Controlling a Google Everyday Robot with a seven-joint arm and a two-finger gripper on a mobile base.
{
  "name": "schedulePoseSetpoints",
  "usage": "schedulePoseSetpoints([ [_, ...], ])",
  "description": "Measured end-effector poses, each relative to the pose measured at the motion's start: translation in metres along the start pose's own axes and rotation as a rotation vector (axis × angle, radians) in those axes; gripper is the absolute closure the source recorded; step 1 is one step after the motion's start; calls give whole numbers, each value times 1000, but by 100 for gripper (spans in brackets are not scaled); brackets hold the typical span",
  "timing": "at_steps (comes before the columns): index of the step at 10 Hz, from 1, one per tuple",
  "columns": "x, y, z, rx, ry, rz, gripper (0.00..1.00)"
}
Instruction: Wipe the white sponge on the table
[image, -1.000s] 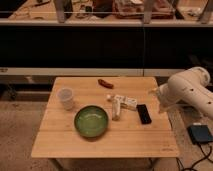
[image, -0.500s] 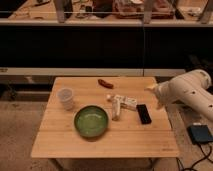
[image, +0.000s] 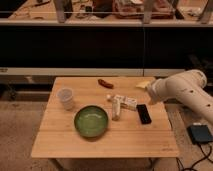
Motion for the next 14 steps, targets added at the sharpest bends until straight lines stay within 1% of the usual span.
schedulePoseSetpoints([
  [1, -18, -12, 8, 23, -30, -119, 35],
  [3, -40, -22, 23, 27, -74, -283, 35],
  [4, -48, -24, 28, 28, -89, -340, 35],
  [6, -52, -26, 30, 27, -96, -369, 35],
  [7, -52, -24, 31, 20, -98, -378, 35],
  [8, -53, -22, 34, 10, -109, -398, 35],
  [10, -65, -18, 62, -29, -181, -511, 35],
  [11, -72, -18, 81, -47, -221, -569, 35],
  [12, -76, -21, 97, -60, -252, -614, 35],
  [13, -79, -24, 113, -75, -280, -652, 35],
  [14, -76, -26, 129, -98, -294, -681, 35],
])
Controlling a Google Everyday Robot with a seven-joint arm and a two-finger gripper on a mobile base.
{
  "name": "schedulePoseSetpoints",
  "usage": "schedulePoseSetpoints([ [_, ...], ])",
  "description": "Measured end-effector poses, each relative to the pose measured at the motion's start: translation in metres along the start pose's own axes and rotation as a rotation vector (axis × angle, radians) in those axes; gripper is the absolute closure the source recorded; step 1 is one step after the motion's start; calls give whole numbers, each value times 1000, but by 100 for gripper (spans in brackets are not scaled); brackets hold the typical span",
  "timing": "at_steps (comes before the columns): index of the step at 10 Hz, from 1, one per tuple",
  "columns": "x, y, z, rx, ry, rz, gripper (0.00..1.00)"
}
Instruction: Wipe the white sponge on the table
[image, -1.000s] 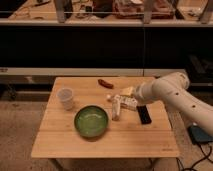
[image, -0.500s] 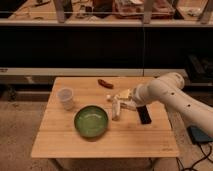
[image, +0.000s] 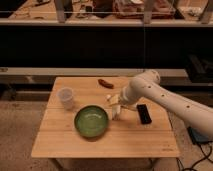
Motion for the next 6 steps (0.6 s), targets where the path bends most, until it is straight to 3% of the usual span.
schedulePoseSetpoints([
  [4, 21, 20, 29, -72, -32, 17, 35],
  [6, 17, 28, 37, -80, -55, 46, 35],
])
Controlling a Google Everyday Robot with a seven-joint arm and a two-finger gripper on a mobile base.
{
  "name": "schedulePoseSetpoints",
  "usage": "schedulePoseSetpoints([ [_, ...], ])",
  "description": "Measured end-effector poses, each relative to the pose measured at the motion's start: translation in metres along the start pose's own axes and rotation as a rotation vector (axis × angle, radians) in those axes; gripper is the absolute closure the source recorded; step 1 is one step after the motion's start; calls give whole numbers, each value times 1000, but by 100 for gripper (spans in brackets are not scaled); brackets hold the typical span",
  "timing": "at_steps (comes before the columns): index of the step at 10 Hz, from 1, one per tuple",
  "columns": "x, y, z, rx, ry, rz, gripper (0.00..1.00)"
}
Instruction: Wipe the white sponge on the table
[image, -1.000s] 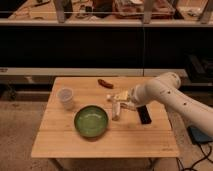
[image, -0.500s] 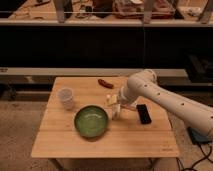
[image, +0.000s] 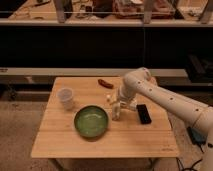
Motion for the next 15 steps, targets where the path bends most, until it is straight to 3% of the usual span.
schedulePoseSetpoints([
  [5, -15, -1, 25, 3, -64, 50, 35],
  [7, -14, 0, 34, 3, -68, 70, 37],
  [12, -8, 3, 40, 6, -50, 116, 82],
  [15, -24, 25, 37, -18, -46, 115, 88],
])
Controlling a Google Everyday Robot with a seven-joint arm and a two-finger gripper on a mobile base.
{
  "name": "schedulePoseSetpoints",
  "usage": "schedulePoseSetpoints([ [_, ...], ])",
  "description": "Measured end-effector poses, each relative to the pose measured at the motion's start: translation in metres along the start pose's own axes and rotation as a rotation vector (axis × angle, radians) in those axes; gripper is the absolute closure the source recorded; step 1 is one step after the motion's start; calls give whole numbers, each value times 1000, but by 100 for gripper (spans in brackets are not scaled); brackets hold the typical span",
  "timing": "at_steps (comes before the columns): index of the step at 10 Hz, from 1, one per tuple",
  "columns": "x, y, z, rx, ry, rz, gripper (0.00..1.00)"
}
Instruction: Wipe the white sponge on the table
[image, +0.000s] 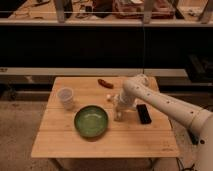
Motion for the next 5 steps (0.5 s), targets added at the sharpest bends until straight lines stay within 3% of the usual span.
schedulePoseSetpoints([
  [3, -32, 49, -4, -44, -10, 0, 88],
  [5, -50, 73, -11, -59, 8, 2, 88],
])
